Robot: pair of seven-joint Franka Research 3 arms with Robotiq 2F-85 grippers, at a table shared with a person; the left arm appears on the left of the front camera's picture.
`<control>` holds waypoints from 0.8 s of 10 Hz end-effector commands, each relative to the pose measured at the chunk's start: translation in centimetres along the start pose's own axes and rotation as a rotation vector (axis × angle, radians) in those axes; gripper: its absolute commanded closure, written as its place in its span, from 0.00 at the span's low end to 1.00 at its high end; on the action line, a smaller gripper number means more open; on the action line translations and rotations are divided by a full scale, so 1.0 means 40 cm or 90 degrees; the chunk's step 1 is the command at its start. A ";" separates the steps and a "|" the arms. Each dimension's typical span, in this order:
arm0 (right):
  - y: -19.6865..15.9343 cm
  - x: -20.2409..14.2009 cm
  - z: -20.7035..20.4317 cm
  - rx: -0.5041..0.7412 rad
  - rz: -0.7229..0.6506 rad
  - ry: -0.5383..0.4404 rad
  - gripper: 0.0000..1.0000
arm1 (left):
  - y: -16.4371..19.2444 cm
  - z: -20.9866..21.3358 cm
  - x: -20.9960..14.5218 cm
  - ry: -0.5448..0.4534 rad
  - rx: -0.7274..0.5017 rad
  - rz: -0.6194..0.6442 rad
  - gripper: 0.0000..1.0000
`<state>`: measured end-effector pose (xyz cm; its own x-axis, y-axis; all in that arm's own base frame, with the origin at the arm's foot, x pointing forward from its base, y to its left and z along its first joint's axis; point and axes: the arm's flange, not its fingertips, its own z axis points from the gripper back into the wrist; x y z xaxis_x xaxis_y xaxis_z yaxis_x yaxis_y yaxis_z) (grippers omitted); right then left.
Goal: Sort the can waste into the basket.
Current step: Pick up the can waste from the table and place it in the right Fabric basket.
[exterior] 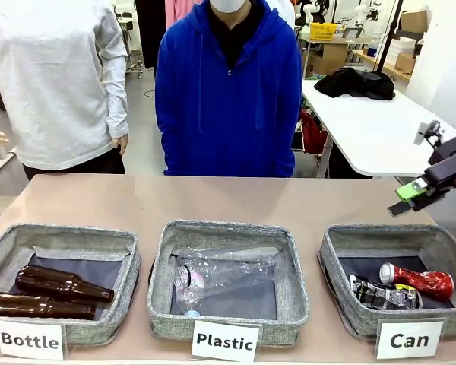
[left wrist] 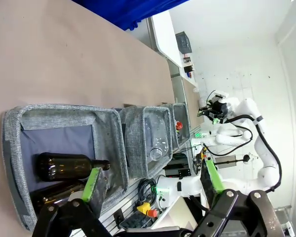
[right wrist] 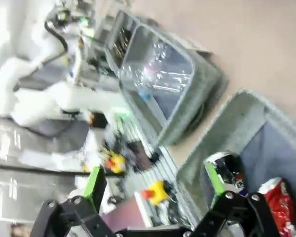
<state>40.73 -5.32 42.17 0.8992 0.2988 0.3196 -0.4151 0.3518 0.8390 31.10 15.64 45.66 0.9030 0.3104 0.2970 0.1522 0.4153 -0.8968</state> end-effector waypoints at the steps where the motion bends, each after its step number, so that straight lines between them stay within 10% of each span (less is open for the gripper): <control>1: -0.036 -0.028 -0.006 0.118 -0.076 -0.221 0.00 | -0.002 0.008 0.001 0.009 -0.002 -0.002 0.00; 4: -0.063 -0.062 -0.003 0.168 -0.217 -0.255 0.00 | -0.002 0.008 0.001 0.009 -0.002 -0.002 0.00; 5: -0.080 -0.069 0.011 0.129 -0.098 -0.211 0.00 | -0.002 0.008 0.001 0.009 -0.002 -0.002 0.00; 8: -0.080 -0.069 0.011 0.129 -0.098 -0.211 0.00 | -0.002 0.008 0.001 0.009 -0.002 -0.002 0.00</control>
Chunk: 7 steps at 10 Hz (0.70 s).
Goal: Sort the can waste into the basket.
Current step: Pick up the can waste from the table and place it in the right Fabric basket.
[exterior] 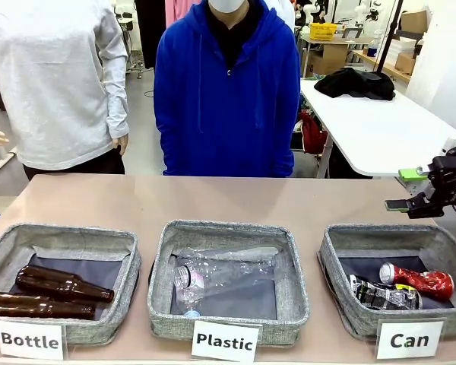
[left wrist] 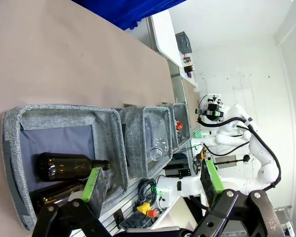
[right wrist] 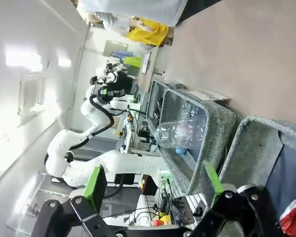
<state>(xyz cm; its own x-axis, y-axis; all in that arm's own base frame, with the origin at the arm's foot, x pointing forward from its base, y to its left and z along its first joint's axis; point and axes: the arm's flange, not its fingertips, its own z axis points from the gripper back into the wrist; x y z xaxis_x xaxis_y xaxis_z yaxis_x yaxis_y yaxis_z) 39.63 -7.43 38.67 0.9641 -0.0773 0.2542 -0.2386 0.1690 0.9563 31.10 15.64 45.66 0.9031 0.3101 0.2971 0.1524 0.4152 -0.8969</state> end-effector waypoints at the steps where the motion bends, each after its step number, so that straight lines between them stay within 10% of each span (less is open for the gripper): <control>1: 0.002 0.001 0.006 -0.005 0.019 0.010 0.00 | -0.002 0.008 0.001 0.008 -0.001 -0.002 0.00; 7: 0.002 0.001 0.006 -0.005 0.019 0.010 0.00 | -0.002 0.008 0.001 0.008 -0.001 -0.002 0.00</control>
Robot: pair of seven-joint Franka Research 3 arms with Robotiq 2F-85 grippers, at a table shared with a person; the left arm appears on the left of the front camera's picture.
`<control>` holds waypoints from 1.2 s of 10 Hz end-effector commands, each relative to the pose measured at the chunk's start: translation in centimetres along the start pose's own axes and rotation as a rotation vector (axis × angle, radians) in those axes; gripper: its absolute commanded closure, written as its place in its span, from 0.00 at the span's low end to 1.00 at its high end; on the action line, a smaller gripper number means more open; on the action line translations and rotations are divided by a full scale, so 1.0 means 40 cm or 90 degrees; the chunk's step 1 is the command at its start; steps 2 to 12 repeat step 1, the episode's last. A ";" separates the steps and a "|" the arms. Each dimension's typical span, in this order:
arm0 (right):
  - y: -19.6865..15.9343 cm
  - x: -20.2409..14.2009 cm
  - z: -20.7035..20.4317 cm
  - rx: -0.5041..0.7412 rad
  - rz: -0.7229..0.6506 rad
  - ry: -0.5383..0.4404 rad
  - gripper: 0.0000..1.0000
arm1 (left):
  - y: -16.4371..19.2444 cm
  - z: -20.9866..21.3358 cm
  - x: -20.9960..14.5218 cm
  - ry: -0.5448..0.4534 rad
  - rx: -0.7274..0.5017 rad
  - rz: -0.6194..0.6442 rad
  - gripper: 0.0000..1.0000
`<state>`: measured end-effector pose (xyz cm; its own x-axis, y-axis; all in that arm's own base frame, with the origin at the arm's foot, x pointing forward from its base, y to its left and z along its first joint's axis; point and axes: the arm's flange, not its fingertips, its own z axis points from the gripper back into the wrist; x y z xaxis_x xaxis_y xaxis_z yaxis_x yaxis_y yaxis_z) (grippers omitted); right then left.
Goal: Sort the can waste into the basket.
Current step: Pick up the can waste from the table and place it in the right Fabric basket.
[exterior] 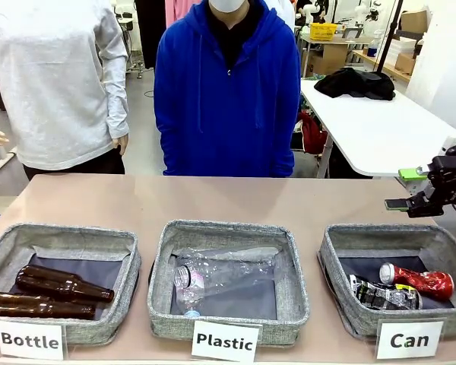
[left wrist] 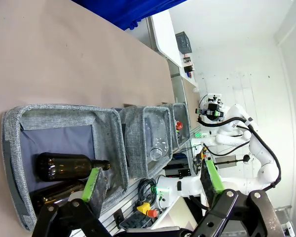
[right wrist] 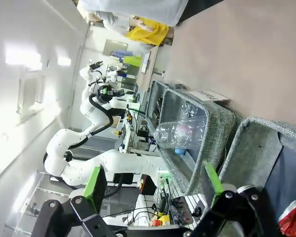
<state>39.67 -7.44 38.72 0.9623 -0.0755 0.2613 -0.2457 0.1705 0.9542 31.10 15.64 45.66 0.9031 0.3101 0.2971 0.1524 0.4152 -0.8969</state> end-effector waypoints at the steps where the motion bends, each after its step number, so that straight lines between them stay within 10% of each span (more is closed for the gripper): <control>1: 0.001 0.000 0.006 -0.004 0.014 0.009 0.00 | -0.002 0.008 0.001 0.008 -0.001 -0.002 0.00; 12: 0.001 0.000 0.006 -0.004 0.014 0.009 0.00 | -0.002 0.008 0.001 0.008 -0.001 -0.002 0.00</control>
